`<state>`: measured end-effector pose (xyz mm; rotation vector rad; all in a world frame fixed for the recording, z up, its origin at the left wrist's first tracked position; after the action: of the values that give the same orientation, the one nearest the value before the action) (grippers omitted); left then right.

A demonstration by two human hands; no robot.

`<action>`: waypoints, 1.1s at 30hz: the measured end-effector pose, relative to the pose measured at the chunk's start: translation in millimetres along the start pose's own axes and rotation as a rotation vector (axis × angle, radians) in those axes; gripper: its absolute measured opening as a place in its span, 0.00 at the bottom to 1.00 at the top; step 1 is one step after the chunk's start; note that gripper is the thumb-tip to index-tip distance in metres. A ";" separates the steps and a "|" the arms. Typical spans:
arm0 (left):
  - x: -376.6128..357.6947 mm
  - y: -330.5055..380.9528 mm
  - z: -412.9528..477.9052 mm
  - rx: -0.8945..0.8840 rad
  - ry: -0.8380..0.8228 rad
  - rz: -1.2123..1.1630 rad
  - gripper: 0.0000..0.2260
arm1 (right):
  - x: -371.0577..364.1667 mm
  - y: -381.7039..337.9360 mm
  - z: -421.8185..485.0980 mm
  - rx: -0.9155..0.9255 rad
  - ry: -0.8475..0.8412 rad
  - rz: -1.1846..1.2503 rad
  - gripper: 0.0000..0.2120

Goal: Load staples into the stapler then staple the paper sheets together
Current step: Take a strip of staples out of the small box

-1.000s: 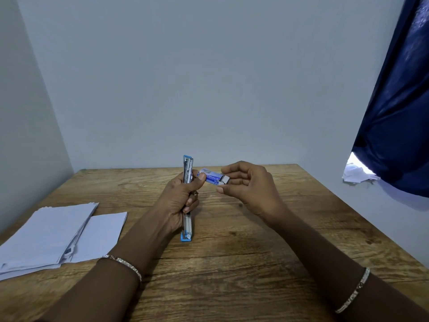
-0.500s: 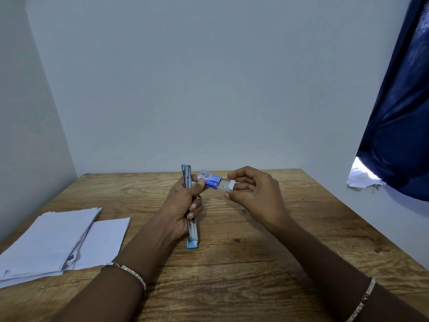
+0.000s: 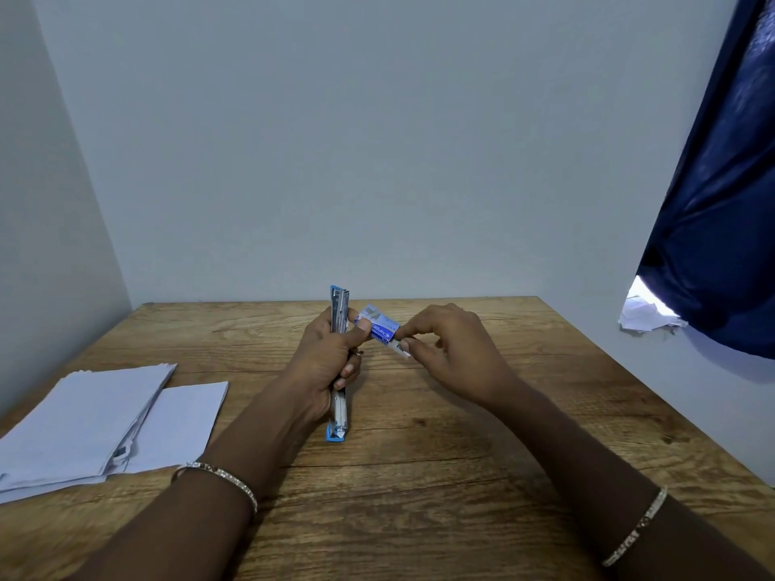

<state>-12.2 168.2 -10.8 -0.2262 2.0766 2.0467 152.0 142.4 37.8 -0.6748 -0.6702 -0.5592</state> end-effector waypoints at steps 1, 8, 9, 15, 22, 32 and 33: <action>0.0 -0.1 -0.5 0.002 0.003 0.018 0.05 | -0.3 -0.4 0.4 0.002 -0.012 0.003 0.08; -2.7 -3.9 -2.8 0.033 0.023 0.063 0.04 | -1.7 0.3 2.6 -0.022 -0.054 0.040 0.06; -2.9 -4.4 -2.7 0.040 0.023 0.061 0.04 | -2.1 0.5 2.9 -0.023 -0.057 0.033 0.05; -2.2 -7.9 -1.0 0.088 0.021 0.026 0.03 | -5.2 -1.4 0.5 0.018 -0.101 -0.026 0.03; -4.3 -8.4 -5.3 0.108 0.016 0.047 0.05 | -11.8 0.4 -0.6 0.056 -0.153 -0.076 0.03; -1.9 -8.2 -3.8 0.124 0.016 0.031 0.04 | -6.1 -4.9 3.2 0.080 -0.164 -0.080 0.05; -1.7 -8.7 -3.3 0.129 0.017 0.015 0.04 | -6.6 -4.8 3.1 0.083 -0.167 -0.084 0.05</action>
<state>-8.5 164.6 -18.7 -0.2075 2.2172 1.9159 143.3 143.1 36.7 -0.6220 -0.8769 -0.5535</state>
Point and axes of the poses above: each hand's wrist, its own z-axis towards the middle knuckle, its own x-axis out of the back of the hand, y = z × x, the point moved 7 cm from there along z, towards the middle knuckle, and after that the axes turned 5 degrees about x, right-handed, at the moved point
